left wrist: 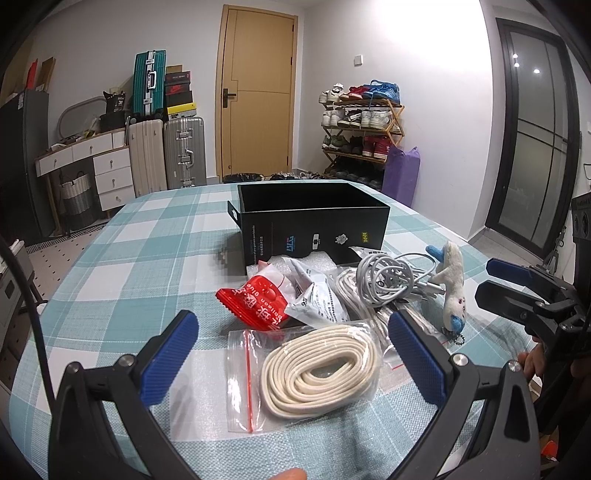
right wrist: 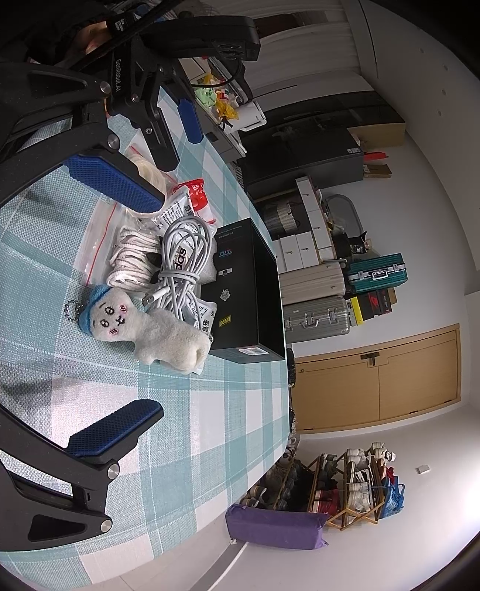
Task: Organize soft objects
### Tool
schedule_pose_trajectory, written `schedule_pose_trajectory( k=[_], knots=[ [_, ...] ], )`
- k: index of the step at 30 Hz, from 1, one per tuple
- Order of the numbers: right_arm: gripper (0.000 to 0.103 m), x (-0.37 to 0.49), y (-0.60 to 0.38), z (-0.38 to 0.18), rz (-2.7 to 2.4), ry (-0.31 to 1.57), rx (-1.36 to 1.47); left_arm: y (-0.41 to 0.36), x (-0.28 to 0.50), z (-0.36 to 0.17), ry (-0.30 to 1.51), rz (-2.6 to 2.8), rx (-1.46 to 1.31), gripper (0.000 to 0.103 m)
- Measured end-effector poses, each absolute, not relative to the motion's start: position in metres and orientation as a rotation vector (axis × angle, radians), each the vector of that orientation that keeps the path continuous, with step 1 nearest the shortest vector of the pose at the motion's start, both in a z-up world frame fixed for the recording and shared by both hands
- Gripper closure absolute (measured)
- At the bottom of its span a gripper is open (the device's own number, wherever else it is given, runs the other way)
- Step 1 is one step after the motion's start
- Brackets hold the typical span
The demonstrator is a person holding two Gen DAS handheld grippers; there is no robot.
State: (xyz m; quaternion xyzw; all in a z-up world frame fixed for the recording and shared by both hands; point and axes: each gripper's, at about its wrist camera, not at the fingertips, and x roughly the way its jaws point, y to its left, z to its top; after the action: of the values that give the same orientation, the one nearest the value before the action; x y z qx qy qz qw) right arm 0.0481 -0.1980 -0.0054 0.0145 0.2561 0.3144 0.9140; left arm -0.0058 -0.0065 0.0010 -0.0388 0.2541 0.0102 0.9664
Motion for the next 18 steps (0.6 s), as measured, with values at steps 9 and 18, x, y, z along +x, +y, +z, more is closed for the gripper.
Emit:
schedule_pose_trajectory(
  k=[9, 18],
  knots=[
    [0.0, 0.0486, -0.1994, -0.0048, 0.649, 0.528, 0.03, -0.0073, -0.0059, 0.0007, 0.516, 0.02, -0.077, 0.0],
    [0.0, 0.0486, -0.1992, -0.0051, 0.648, 0.529, 0.029, -0.0078, -0.0062, 0.0003, 0.517, 0.019, -0.076, 0.0]
  ],
)
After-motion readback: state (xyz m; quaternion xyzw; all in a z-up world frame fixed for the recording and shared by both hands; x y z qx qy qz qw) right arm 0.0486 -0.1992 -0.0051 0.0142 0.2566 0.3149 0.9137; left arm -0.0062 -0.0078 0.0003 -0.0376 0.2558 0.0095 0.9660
